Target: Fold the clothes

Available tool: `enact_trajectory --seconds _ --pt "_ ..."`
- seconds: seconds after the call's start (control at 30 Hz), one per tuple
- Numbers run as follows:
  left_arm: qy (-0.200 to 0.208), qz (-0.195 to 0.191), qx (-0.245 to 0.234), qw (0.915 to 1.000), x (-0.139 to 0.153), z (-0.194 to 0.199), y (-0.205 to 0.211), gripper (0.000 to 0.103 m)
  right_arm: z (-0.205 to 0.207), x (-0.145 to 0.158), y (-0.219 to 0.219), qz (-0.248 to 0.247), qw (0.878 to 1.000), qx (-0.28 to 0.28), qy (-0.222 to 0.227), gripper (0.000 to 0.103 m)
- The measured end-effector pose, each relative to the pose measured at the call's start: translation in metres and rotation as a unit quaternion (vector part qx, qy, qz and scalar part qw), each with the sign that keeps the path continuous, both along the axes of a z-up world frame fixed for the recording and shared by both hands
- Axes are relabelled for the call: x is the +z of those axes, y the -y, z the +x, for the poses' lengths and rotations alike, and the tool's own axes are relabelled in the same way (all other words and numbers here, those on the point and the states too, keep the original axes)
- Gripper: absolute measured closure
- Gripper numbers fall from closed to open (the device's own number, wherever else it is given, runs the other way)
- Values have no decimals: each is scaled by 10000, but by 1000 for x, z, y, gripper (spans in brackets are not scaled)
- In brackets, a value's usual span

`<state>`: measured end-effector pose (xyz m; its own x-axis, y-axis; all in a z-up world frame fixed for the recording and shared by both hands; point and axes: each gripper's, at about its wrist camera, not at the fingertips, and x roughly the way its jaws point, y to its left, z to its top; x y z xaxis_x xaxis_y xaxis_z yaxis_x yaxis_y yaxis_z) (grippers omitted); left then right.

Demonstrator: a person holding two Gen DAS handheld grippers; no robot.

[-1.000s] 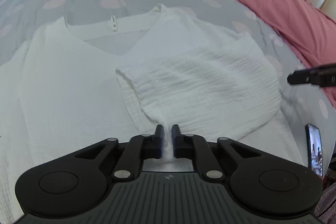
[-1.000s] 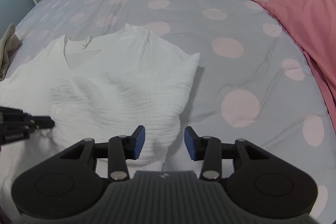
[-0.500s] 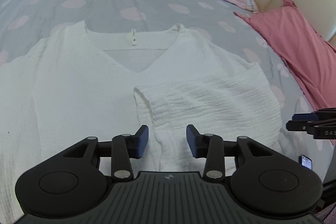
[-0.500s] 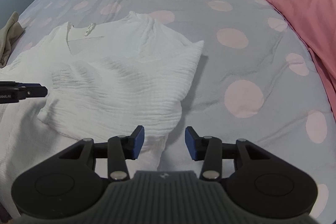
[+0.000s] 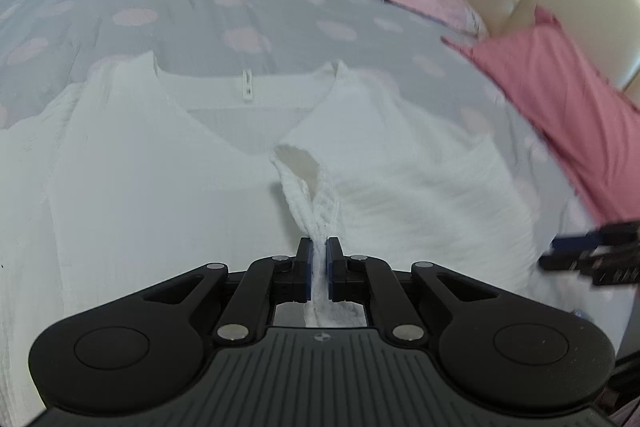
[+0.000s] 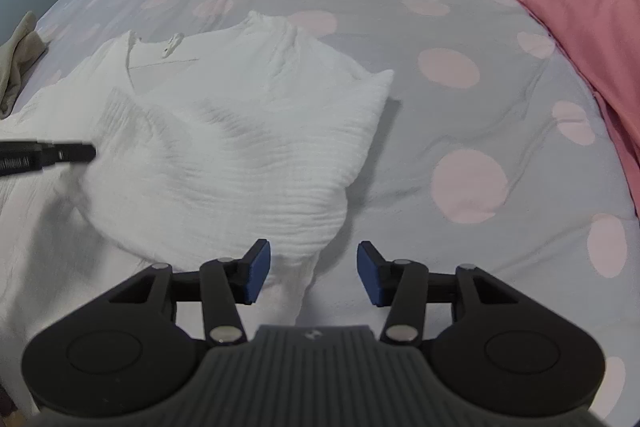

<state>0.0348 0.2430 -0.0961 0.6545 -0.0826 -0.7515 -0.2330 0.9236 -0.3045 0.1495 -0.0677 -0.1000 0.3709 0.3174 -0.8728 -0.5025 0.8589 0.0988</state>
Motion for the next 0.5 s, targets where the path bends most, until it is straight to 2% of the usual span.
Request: enact_trajectory --seconds 0.07,0.23,0.5 --pt "161 -48 86 9998 11 0 -5 99 -4 -1 -4 -53 9999 155 -26 46" --pt "479 -230 324 9981 31 -1 -20 99 -15 -7 -17 -302 9980 548 55 45" --pt "650 -376 527 9958 41 -4 -33 99 -8 -29 -45 -827 9931 685 463 48"
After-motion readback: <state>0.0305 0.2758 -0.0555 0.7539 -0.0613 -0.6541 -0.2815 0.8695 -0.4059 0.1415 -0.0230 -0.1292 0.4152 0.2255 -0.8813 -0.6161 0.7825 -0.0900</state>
